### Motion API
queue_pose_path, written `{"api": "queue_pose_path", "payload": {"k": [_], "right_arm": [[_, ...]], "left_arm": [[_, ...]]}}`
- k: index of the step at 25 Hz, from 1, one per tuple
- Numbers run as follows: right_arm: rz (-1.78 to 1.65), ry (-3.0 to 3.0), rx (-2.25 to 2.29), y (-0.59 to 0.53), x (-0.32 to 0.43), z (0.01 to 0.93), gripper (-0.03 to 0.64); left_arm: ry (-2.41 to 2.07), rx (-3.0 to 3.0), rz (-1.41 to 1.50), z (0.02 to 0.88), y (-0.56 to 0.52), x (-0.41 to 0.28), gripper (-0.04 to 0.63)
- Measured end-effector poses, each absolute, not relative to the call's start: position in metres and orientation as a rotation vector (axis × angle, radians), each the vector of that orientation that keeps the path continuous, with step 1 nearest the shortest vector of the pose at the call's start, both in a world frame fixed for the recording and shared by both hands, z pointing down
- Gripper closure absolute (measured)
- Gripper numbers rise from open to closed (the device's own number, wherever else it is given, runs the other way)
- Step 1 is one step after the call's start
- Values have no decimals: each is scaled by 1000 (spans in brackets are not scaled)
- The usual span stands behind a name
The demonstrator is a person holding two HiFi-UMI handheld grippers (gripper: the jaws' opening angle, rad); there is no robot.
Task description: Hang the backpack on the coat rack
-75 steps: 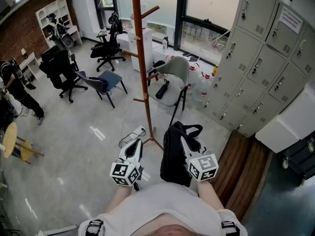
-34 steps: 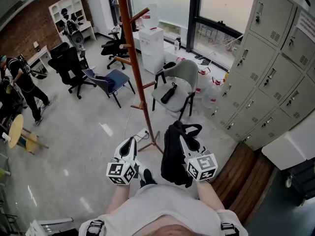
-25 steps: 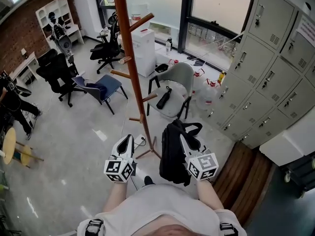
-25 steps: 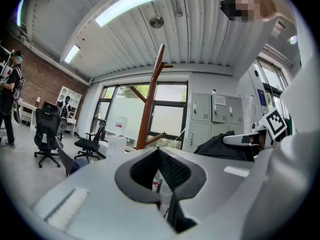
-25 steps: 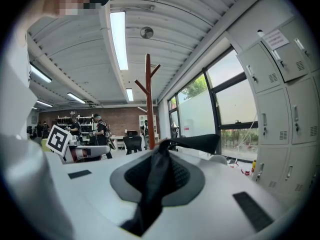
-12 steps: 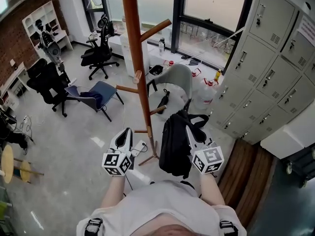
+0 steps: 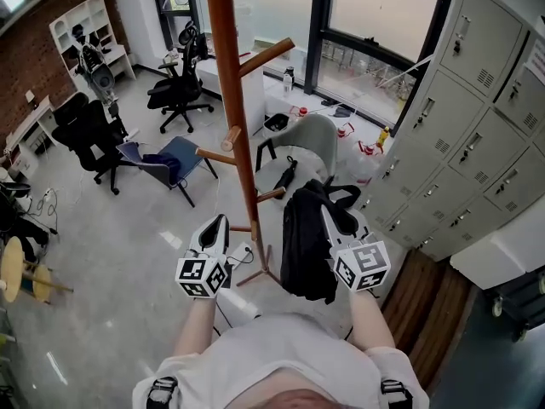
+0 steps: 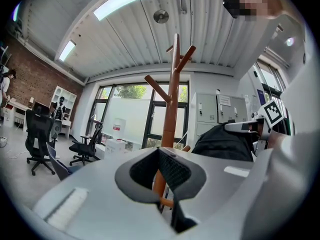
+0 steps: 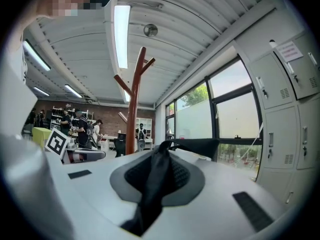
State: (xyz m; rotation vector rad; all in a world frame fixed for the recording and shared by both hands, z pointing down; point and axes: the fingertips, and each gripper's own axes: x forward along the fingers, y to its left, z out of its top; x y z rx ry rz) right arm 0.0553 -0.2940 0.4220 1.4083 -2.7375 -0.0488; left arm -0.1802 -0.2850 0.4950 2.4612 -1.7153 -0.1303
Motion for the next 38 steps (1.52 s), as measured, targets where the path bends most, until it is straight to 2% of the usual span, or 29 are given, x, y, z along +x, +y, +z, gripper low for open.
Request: {"api": "queue_pose_path", "payload": {"k": [17, 38], "right_arm": [[-493, -2790, 1339, -322, 50, 275, 584], [-836, -2596, 1264, -322, 4, 162, 584]], "left_arm": [[-1781, 2480, -120, 453, -287, -173, 584], [-1706, 2531, -189, 429, -289, -183, 584]]}}
